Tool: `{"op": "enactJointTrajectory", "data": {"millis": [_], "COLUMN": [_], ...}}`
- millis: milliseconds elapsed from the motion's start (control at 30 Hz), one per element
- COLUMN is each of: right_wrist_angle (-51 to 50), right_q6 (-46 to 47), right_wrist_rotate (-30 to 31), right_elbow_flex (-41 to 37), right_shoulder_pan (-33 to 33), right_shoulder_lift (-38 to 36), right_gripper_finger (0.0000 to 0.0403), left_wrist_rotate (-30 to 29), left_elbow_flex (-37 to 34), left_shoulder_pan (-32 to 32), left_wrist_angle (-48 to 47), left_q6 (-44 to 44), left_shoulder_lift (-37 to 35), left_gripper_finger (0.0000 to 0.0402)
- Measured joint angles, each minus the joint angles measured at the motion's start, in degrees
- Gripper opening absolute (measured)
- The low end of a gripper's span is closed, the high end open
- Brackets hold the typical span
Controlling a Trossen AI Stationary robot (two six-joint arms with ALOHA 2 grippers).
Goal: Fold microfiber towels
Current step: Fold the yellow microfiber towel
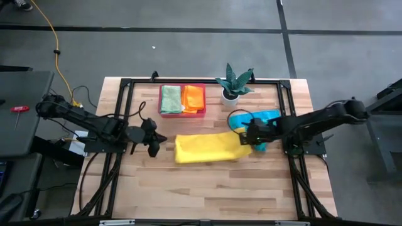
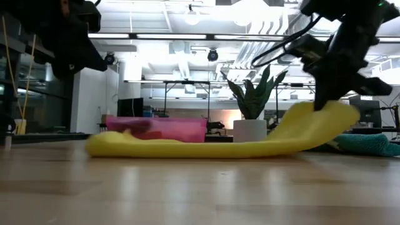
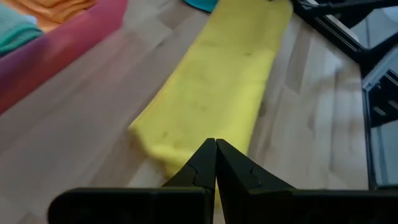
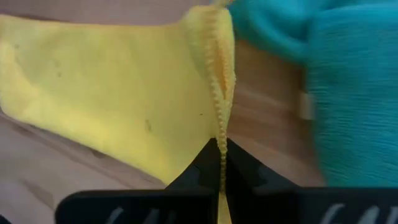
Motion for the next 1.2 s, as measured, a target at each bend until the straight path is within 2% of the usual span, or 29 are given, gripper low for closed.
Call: {"op": "enactJointTrajectory", "data": {"millis": [167, 333, 467, 600, 833, 1000, 1200], "right_wrist_angle": [-7.5, -4.3, 3.8, 14.6, 28.9, 39.4, 48.6], "right_q6": [0.3, 1.5, 1.6, 1.7, 2.5, 3.1, 3.8], "right_wrist_rotate": [-0.1, -0.6, -0.8, -0.5, 0.1, 0.0, 0.1], "right_elbow_flex": [0.0, 0.0, 0.0, 0.1, 0.1, 0.1, 0.1], "right_shoulder_pan": [-0.1, 0.2, 0.3, 0.3, 0.3, 0.3, 0.3], "right_shoulder_lift": [-6.0, -5.5, -2.3, 1.6, 9.2, 14.3, 19.2], "right_gripper_finger": [0.0000, 0.0000, 0.0000, 0.0000, 0.0000, 0.0000, 0.0000], "left_wrist_rotate": [0.4, 2.0, 2.2, 2.3, 10.0, 9.8, 10.0], "left_elbow_flex": [0.0, 0.0, 0.0, 0.0, -0.1, -0.1, -0.1], "left_shoulder_pan": [1.7, 2.2, 2.2, 2.2, 1.9, 0.2, -0.2], "left_wrist_angle": [1.8, 8.4, 13.1, 13.6, 9.5, 8.7, 14.9], "left_q6": [0.0, 2.5, 3.6, 3.6, 3.4, 3.4, 3.6], "left_shoulder_lift": [2.0, 6.0, 10.5, 14.8, 20.2, 24.7, 31.9], "left_gripper_finger": [0.0000, 0.0000, 0.0000, 0.0000, 0.0000, 0.0000, 0.0000]}}
